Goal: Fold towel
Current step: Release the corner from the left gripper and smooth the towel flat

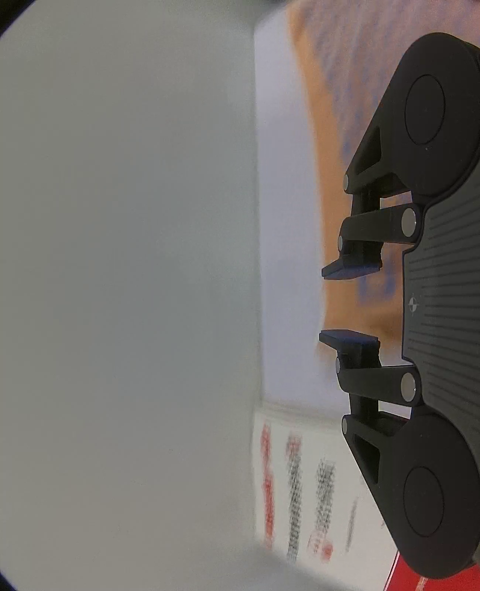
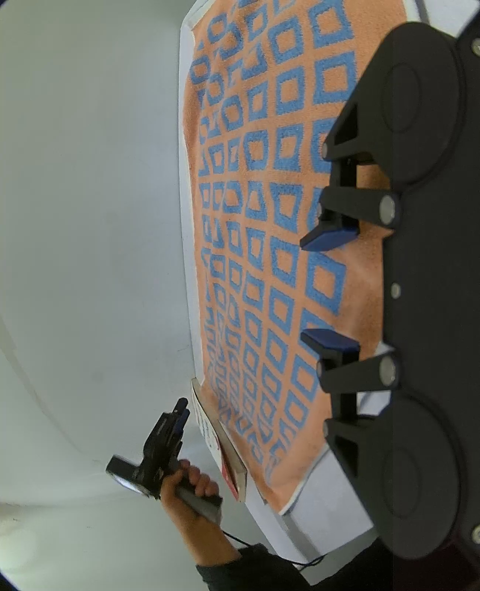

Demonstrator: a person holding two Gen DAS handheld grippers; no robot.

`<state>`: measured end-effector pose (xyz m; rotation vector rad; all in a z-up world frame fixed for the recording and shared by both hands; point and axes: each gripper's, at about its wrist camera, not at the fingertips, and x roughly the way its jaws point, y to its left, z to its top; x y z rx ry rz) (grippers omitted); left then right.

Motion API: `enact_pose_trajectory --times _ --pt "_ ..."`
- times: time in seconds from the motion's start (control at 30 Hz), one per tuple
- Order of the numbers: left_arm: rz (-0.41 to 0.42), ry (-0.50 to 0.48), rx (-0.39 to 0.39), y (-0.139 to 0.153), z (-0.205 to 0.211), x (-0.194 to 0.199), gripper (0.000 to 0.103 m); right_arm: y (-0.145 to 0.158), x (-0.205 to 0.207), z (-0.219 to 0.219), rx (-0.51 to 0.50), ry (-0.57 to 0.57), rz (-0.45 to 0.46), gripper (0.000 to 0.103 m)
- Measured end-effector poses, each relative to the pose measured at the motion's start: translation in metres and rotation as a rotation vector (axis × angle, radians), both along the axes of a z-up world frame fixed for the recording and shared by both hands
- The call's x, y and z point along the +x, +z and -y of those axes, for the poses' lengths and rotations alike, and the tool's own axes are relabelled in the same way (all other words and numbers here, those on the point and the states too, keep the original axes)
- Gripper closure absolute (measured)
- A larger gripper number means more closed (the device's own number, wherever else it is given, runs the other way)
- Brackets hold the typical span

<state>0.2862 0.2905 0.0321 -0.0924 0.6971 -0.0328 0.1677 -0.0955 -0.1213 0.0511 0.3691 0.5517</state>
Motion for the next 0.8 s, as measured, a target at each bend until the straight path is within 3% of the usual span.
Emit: enact_pose_trajectory --times 0.1,0.23,0.43,0.53,0.63,0.8 --pt "-0.038 -0.047 -0.029 -0.013 0.016 -0.011 0.077 0.000 0.000 0.001 0.004 0.000 -0.001 0.057" --pt "-0.095 -0.012 0.025 -0.039 0.020 -0.019 0.077 -0.001 -0.002 0.001 0.001 0.001 0.002 0.057" --pt "-0.069 0.008 -0.007 -0.044 0.000 -0.042 0.077 -0.001 -0.001 0.001 0.007 0.001 0.001 0.057" --pt "-0.081 0.033 0.055 -0.061 -0.031 -0.040 0.073 -0.001 -0.001 0.001 0.015 -0.001 -0.003 0.057" --pt "-0.076 0.056 0.089 -0.058 -0.039 -0.055 0.061 0.000 0.000 0.002 0.017 -0.001 -0.003 0.057" --pt "-0.016 0.009 0.058 -0.041 -0.028 -0.057 0.061 0.000 0.001 0.000 0.013 -0.010 -0.003 0.057"
